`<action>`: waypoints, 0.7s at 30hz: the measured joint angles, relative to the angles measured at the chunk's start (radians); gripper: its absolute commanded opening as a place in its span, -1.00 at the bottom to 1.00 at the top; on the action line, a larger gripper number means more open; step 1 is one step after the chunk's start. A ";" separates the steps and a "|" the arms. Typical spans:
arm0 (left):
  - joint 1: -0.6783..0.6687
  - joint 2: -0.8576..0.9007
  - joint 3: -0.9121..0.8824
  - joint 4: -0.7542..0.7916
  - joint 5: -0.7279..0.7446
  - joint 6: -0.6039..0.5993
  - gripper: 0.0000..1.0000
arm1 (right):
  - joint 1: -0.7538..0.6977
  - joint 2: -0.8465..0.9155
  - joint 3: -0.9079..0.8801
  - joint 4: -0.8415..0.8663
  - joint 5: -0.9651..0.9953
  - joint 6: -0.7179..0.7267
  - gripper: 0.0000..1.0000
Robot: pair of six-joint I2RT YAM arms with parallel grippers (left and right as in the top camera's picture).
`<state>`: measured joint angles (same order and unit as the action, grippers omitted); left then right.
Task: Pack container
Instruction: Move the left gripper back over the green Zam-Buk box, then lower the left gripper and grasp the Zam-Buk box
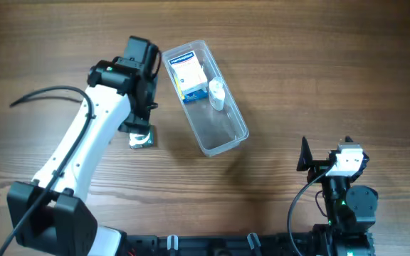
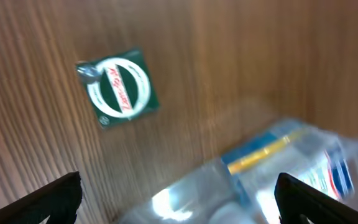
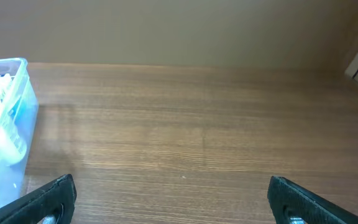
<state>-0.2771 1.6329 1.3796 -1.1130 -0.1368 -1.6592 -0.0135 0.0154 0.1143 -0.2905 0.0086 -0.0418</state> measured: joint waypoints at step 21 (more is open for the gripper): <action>0.092 -0.008 -0.325 0.261 0.122 -0.180 0.98 | 0.000 0.000 0.000 0.000 0.000 0.000 0.99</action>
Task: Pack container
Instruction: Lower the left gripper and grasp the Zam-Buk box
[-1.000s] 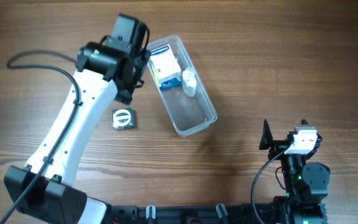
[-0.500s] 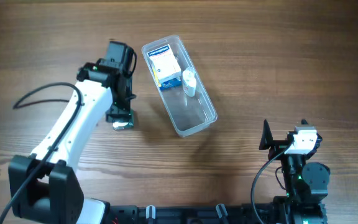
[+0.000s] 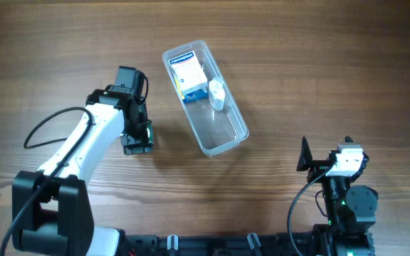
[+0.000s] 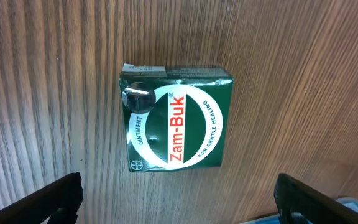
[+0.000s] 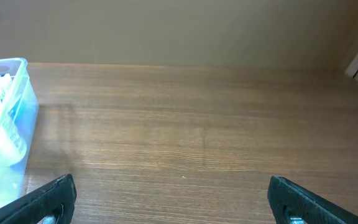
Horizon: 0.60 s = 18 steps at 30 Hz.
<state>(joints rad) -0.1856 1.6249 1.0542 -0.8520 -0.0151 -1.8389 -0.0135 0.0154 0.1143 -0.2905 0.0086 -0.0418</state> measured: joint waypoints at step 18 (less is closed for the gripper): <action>0.089 0.113 -0.001 0.038 0.092 0.039 0.99 | 0.000 0.000 0.000 0.000 0.000 0.000 1.00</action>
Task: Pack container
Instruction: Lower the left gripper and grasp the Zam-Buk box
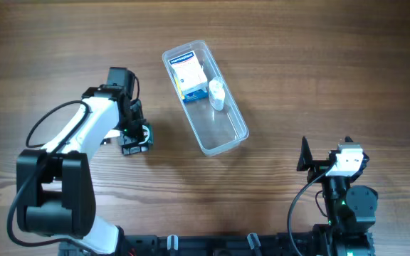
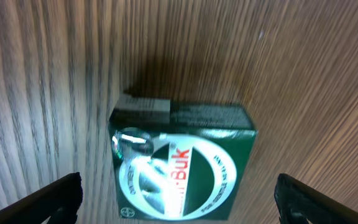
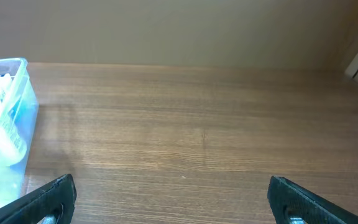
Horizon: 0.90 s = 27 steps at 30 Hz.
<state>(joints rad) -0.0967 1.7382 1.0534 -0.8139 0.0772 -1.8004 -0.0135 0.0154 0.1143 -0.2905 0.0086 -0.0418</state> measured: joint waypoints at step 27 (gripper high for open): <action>0.016 0.093 0.000 0.078 0.064 0.068 0.12 | 0.000 0.000 0.000 0.000 0.000 0.000 0.99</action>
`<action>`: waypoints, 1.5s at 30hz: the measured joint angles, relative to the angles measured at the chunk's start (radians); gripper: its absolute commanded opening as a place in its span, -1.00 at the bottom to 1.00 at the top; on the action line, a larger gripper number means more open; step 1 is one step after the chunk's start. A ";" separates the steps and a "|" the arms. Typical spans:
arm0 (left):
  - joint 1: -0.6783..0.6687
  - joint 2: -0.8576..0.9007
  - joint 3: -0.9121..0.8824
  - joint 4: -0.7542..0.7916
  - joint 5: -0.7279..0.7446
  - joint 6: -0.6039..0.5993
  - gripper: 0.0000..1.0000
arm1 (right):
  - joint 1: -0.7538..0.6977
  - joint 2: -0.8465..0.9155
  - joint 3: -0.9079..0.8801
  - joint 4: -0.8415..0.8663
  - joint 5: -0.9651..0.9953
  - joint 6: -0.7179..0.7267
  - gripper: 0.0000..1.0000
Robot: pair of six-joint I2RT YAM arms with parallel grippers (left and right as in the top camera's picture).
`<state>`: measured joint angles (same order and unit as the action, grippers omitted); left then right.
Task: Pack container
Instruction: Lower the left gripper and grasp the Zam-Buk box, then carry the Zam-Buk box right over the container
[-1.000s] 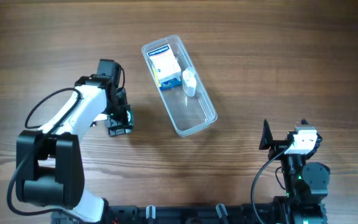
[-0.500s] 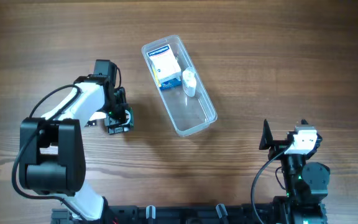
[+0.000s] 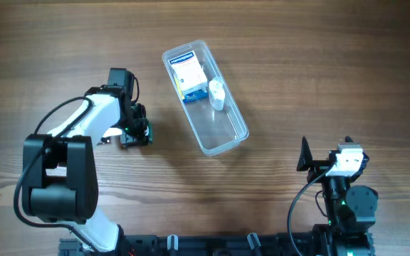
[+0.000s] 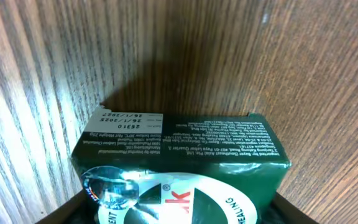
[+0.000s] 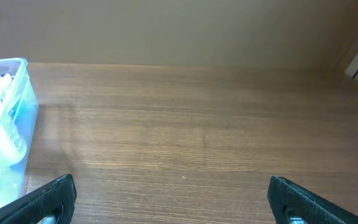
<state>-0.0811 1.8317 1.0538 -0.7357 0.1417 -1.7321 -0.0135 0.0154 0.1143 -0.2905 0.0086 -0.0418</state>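
A green Zam-Buk ointment box (image 4: 185, 155) lies flat on the wooden table and fills the lower half of the left wrist view. My left gripper (image 4: 179, 213) is low over it, open, with one finger on each side of the box. In the overhead view the left gripper (image 3: 135, 134) covers most of the box, and only a green edge (image 3: 147, 132) shows. The clear plastic container (image 3: 205, 96) lies to its right and holds a white-and-blue carton (image 3: 189, 77) and a small white bottle (image 3: 218, 94). My right gripper (image 5: 173, 208) is open over bare wood.
The right arm (image 3: 337, 167) stands at the table's near right, well away from the container. The container's corner (image 5: 5, 137) shows at the left of the right wrist view. The container's near half (image 3: 223, 131) holds nothing.
My left gripper has come down closer to the green box, which now sits between its fingers and looks much larger in the wrist view. The right arm has not moved.
My left gripper was beside the container, with the green box off to one side on the table. Then it stood above the box, then lower and centred on it. Now its open fingers straddle the box. The right arm stayed still throughout.
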 measured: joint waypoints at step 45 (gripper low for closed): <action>-0.412 -0.142 0.406 -0.163 -0.120 0.012 -0.12 | 0.000 0.000 0.000 0.000 0.000 0.000 0.99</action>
<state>-0.4927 1.6897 1.4597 -0.8986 0.0219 -1.7199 -0.0135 0.0154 0.1143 -0.2905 0.0086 -0.0418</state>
